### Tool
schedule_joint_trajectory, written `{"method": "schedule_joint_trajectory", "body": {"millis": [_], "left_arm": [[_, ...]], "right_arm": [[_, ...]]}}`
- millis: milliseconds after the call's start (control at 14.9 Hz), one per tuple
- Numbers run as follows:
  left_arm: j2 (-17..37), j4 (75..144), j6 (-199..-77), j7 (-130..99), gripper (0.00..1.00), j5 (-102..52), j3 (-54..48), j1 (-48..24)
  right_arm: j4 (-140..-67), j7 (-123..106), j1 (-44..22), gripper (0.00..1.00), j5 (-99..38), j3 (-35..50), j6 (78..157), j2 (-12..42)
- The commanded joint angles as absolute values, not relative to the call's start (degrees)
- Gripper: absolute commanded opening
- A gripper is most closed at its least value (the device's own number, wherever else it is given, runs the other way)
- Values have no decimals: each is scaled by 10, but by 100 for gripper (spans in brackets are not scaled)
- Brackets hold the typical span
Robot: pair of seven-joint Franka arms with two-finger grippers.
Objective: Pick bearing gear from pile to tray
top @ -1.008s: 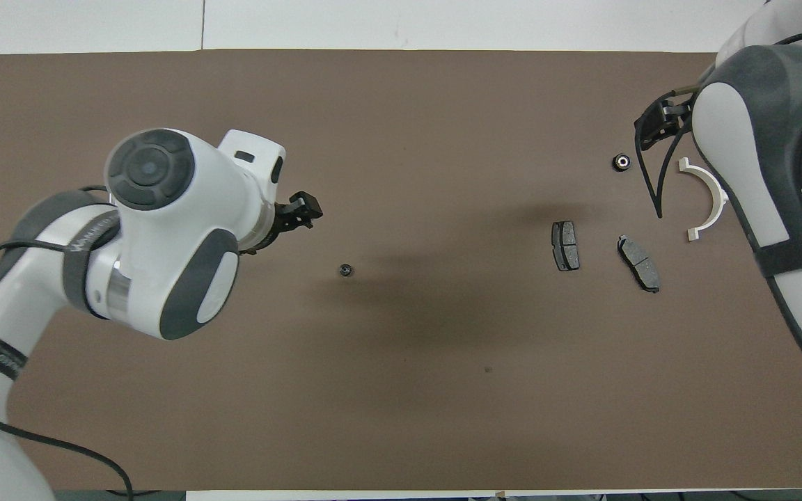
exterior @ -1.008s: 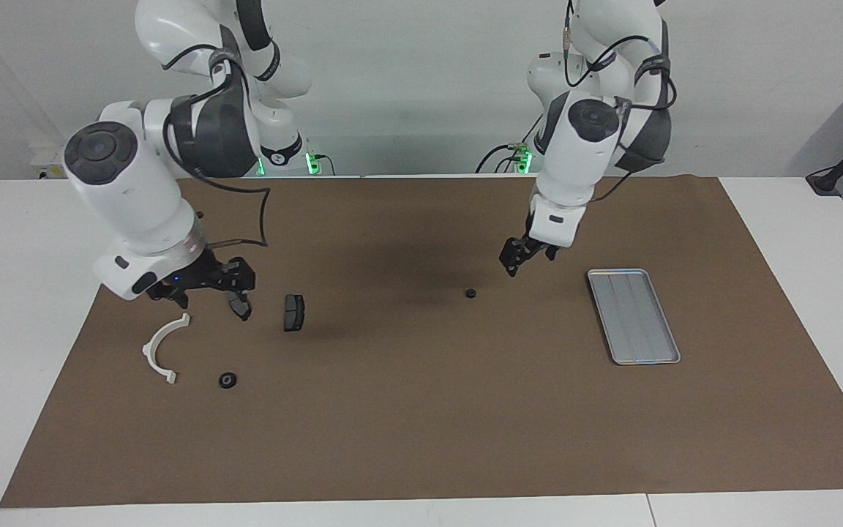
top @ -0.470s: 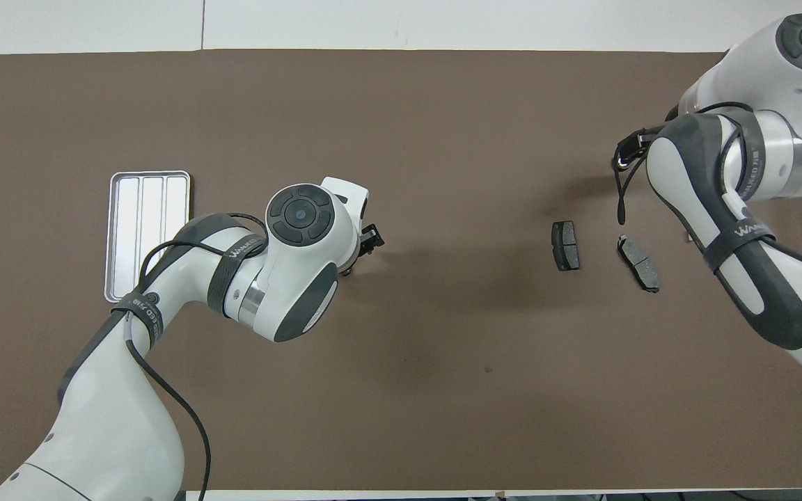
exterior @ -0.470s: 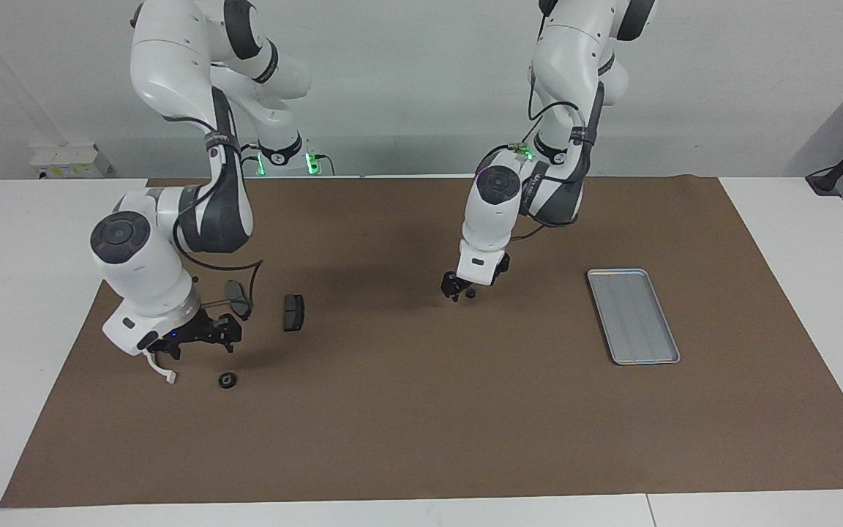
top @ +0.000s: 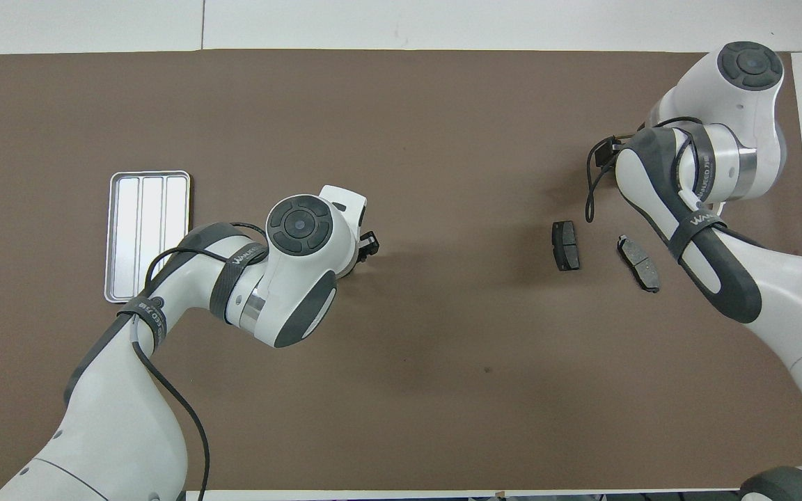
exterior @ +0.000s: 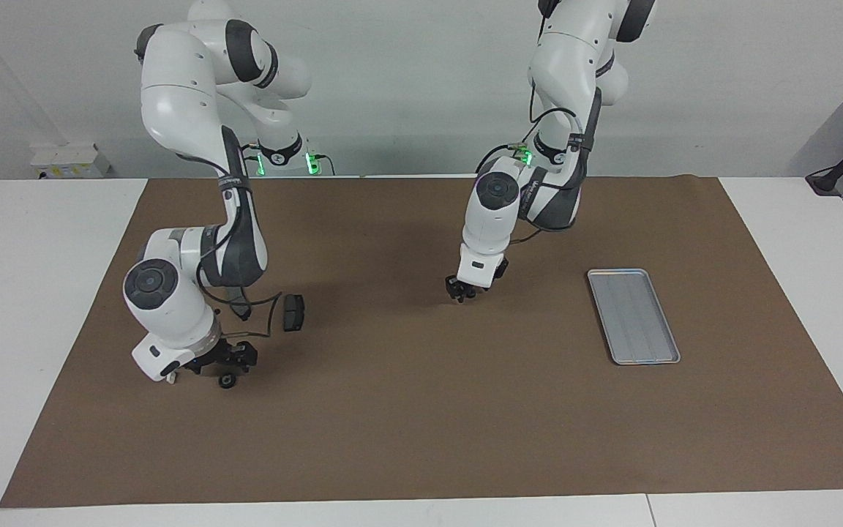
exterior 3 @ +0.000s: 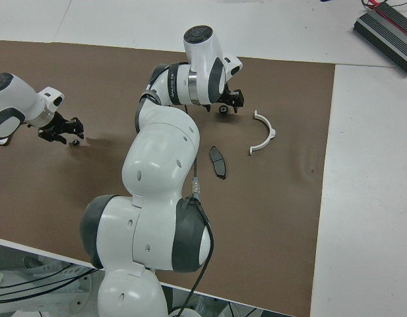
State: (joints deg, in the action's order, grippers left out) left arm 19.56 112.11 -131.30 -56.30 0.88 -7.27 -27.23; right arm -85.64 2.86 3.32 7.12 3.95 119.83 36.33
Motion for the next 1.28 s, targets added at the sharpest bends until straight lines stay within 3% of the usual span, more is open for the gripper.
{"method": "schedule_joint_trajectory", "body": {"millis": [0, 403, 470, 605, 739, 941, 1075, 1210], "left_arm": [[179, 1147, -1332, -565, 71, 19, -66, -280], [178, 1159, -1343, -569, 55, 19, -66, -288], [178, 1162, -1342, -570, 45, 19, -65, -289], [178, 1158, -1333, -570, 3, 19, -64, -289], [171, 1142, -1290, -561, 0, 20, -62, -281], [97, 1152, -1215, -455, 0, 19, -62, -217], [75, 1153, -1164, -336, 0, 19, -62, -160], [70, 1158, -1150, -213, 0, 19, -62, -95]], "right_arm": [[-845, 43, 37, 100, 88, 47, 1232, 376], [-845, 48, 35, 100, 87, 47, 1244, 388], [-845, 50, 37, 100, 88, 47, 1248, 388], [-847, 50, 37, 100, 90, 47, 1250, 388], [-848, 50, 39, 85, 89, 47, 1252, 388], [-856, 50, 40, 68, 84, 47, 1266, 388], [-858, 51, 40, 41, 81, 47, 1267, 388], [-858, 50, 42, 2, 79, 47, 1265, 388]]}}
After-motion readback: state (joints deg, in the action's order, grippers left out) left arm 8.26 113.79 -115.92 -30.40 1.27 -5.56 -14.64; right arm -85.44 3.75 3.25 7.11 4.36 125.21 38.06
